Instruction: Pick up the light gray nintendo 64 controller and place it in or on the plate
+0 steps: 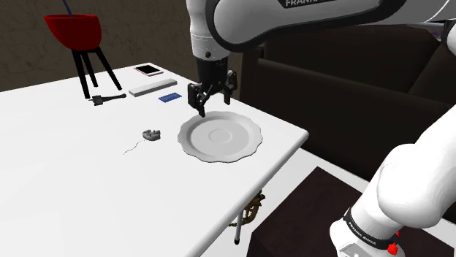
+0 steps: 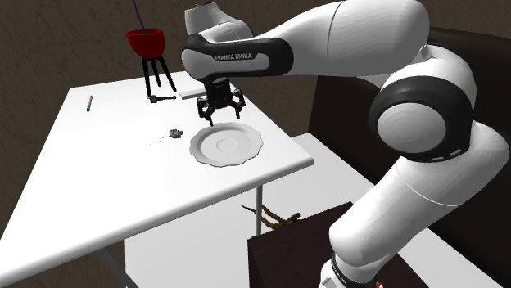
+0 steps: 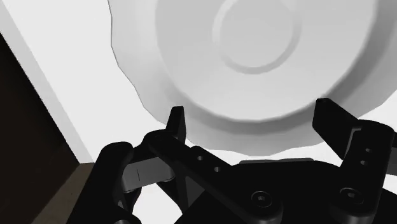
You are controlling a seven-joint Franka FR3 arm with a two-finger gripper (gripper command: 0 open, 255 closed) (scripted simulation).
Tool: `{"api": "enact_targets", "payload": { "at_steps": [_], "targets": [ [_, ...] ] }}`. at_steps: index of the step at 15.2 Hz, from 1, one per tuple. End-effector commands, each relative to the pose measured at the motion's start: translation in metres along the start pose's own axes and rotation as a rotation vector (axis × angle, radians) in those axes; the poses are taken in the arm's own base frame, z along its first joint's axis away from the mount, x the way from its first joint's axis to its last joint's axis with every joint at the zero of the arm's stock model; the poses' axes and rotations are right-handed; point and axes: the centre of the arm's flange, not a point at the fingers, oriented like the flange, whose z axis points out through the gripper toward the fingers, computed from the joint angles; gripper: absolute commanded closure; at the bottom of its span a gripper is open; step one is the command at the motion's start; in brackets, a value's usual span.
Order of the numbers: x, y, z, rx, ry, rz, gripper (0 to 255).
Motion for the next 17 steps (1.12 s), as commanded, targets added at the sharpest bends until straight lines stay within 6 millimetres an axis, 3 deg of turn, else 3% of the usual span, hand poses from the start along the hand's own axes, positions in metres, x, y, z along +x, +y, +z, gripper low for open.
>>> {"api": "enact_targets", "payload": {
  "at_steps": [1,13,17],
  "targets": [
    [0.012,-0.025,0.0,0.008,0.015,-0.004,0],
    [0.084,-0.151,-0.018,0.044,0.105,-0.036,0],
    [0.086,-0.152,-0.003,0.044,0.105,-0.036,0]
  ]
}}
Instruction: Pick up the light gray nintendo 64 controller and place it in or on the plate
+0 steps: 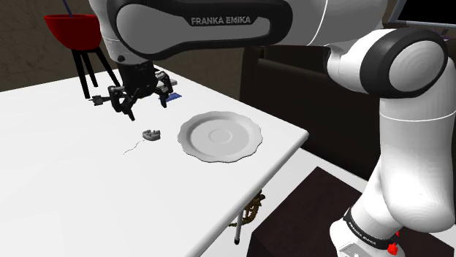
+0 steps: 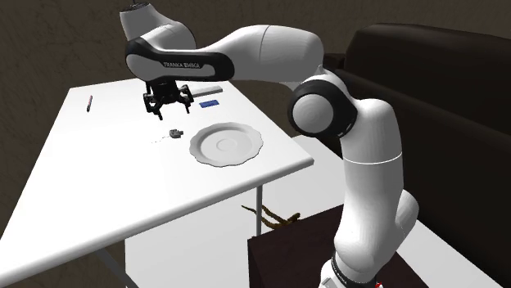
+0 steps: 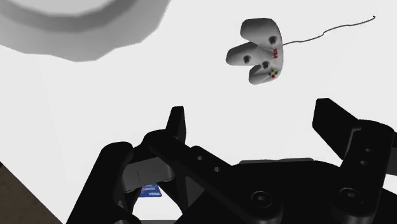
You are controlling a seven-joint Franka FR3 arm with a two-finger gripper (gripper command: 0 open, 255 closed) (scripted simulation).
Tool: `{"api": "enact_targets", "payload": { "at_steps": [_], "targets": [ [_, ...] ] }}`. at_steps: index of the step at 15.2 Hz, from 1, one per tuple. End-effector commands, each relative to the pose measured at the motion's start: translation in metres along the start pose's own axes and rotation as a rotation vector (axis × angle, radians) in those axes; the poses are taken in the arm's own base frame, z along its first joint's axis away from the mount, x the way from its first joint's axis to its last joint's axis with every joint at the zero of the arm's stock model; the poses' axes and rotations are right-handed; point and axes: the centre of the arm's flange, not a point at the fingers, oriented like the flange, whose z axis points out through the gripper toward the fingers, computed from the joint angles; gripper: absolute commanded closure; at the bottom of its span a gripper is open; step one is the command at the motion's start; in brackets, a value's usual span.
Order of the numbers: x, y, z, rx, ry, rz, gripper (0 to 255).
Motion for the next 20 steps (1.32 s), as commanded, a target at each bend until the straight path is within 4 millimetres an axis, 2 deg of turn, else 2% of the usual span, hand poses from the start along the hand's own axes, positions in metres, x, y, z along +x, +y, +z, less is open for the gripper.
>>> {"api": "enact_targets", "payload": {
  "at_steps": [1,4,12,13,20],
  "targets": [
    [0.001,0.0,0.01,0.0,0.001,0.0,0],
    [0.001,0.0,0.029,0.0,0.001,0.0,0],
    [0.001,0.0,0.029,0.0,0.001,0.0,0],
    [0.001,0.0,0.029,0.0,0.001,0.0,255],
    [0.001,0.0,0.029,0.0,0.001,0.0,255]
  ]
}}
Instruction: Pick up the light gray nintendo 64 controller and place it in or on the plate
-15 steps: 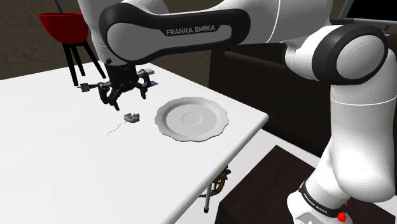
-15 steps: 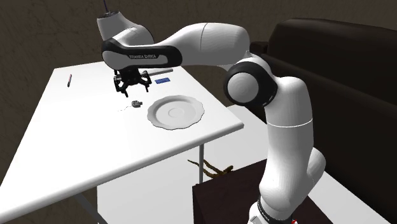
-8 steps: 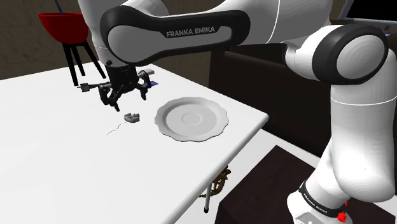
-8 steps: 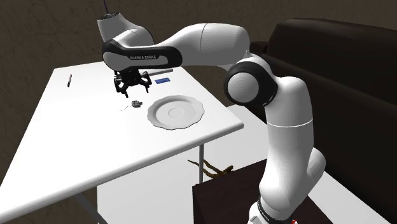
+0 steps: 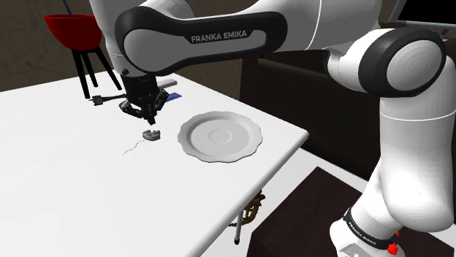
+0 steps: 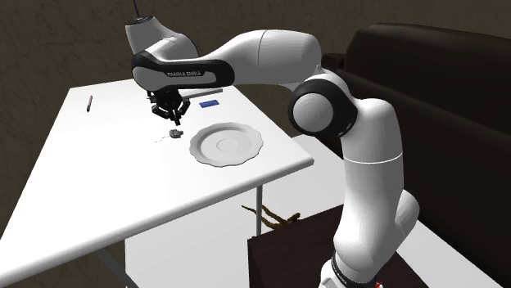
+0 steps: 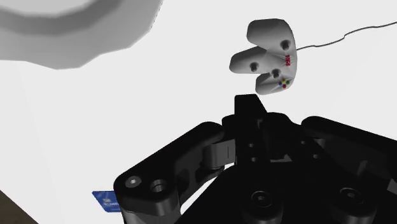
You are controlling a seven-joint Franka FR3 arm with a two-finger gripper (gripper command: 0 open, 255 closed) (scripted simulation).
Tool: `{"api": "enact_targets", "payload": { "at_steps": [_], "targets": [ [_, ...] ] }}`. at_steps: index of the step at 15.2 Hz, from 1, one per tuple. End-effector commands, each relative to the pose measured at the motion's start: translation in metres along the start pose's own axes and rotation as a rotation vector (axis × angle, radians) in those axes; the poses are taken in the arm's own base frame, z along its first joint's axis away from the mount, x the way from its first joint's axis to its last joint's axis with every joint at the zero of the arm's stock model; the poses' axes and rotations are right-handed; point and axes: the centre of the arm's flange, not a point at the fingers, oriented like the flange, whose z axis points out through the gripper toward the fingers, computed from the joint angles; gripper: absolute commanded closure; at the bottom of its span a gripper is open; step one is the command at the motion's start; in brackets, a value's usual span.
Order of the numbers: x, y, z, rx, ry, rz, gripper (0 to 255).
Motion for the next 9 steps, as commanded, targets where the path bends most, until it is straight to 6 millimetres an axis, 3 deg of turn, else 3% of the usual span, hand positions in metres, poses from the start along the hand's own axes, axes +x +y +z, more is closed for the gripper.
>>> {"api": "enact_targets", "payload": {
  "at_steps": [1,2,3,4,5,6,9],
  "targets": [
    [0.0,0.0,0.0,0.0,0.0,0.0,255],
    [0.0,0.0,0.0,0.0,0.0,0.0,255],
    [0.0,0.0,0.0,0.0,0.0,0.0,0],
    [0.003,0.016,-0.003,0.128,-0.083,-0.29,0],
    [0.002,0.007,-0.002,0.04,-0.036,-0.03,0],
    [0.002,0.007,-0.002,0.04,-0.036,-0.03,0],
    [-0.017,-0.038,-0.012,-0.061,-0.098,-0.781,0]
  ]
}}
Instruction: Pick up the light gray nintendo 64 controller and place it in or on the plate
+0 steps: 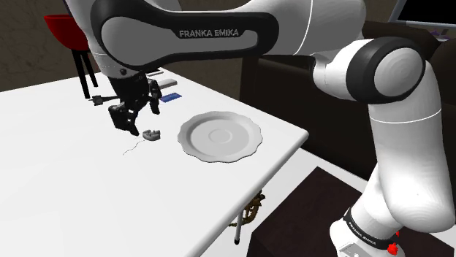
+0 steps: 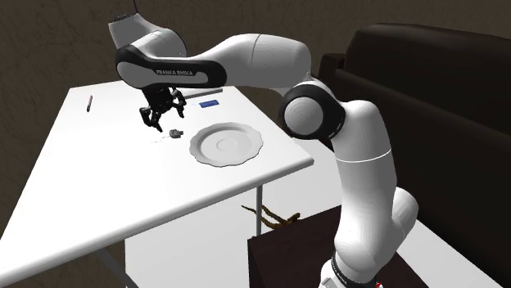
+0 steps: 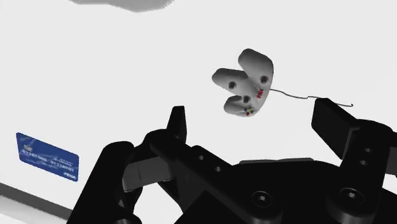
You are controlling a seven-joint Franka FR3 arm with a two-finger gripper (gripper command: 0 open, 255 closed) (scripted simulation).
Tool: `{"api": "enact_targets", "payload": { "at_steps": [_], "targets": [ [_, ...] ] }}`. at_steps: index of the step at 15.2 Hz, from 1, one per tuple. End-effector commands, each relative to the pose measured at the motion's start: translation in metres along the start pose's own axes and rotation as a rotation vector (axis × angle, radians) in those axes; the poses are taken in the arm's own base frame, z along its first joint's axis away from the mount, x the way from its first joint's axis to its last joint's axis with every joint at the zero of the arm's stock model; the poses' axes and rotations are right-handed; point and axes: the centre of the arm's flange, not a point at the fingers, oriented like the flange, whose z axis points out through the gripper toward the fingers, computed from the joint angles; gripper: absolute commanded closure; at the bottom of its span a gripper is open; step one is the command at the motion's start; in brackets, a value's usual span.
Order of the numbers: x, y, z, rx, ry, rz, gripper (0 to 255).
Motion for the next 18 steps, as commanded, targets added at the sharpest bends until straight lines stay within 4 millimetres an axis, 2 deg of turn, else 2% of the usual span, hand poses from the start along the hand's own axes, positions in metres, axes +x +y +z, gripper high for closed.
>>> {"api": "enact_targets", "payload": {
  "at_steps": [1,8,15,16,18],
  "targets": [
    [-0.001,-0.013,0.003,-0.035,-0.033,-0.283,0],
    [-0.002,-0.011,0.038,-0.035,-0.033,-0.283,0],
    [-0.002,-0.011,0.038,-0.035,-0.033,-0.283,0],
    [-0.002,-0.011,0.038,-0.035,-0.033,-0.283,255],
    [-0.002,-0.011,0.038,-0.035,-0.033,-0.283,255]
  ]
}}
